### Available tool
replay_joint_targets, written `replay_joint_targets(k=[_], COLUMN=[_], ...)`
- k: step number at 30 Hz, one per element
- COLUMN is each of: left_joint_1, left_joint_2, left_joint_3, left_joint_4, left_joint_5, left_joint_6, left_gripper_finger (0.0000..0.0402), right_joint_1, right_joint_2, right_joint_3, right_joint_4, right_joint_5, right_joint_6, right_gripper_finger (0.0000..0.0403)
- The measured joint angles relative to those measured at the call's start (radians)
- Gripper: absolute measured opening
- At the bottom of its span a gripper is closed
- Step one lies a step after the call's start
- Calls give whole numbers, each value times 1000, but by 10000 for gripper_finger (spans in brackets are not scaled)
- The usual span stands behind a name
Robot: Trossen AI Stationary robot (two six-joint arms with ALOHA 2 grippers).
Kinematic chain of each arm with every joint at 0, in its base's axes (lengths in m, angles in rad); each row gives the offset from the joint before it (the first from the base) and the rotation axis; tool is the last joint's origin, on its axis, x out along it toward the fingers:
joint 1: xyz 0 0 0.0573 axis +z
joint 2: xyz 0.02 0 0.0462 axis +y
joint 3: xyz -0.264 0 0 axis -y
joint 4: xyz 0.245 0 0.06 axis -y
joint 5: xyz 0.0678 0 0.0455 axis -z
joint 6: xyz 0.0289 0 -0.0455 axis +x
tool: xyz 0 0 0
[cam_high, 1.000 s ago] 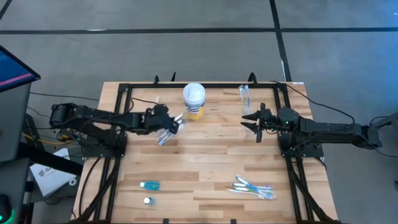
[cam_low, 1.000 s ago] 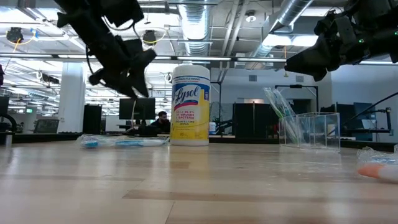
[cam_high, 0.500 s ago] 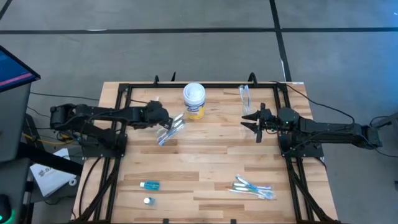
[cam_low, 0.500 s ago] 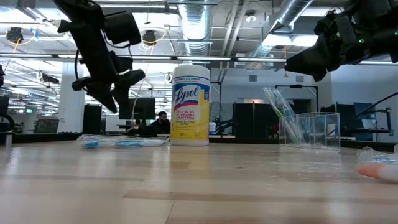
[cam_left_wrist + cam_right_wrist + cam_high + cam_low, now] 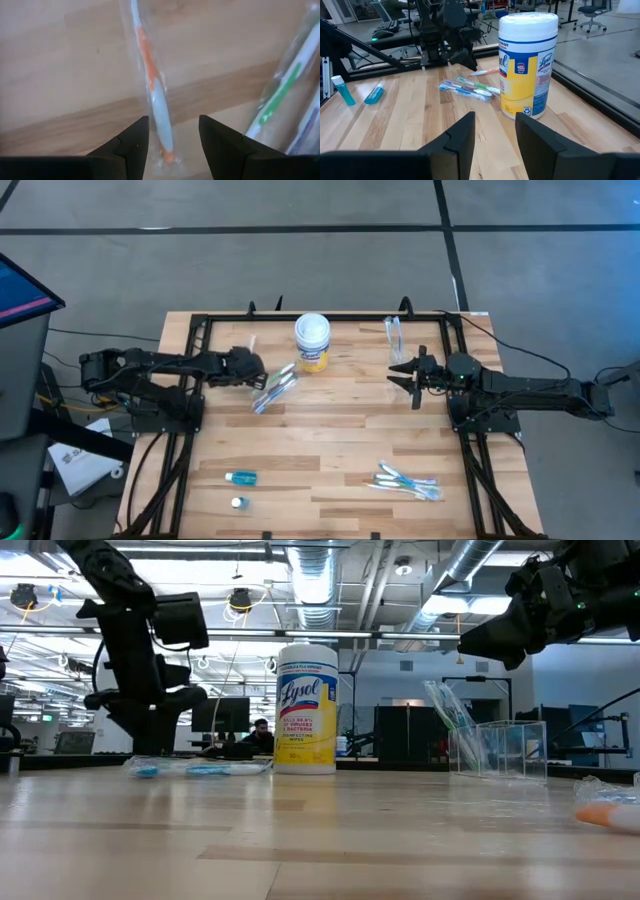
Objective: Pick & Place toothbrushing station
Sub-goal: Put the top orange toothbrush into the transparent organizer
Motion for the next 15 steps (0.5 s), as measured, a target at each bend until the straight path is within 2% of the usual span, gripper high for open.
replay_joint_targets(k=[10, 15], left_joint_1=[-3, -3], left_joint_2=[0, 0], left_joint_3=[-46, -88], left_joint_4=[37, 106], left_joint_5=[14, 20], left_joint_6=[-27, -27], left_gripper_finger=[166, 166], right_joint_1=[0, 0], right_joint_2=[0, 2], right_joint_3=[0, 0], right_joint_4=[0, 0], right_joint_5=[0, 0], right_joint_6=[-12, -16], right_gripper_finger=[129, 129])
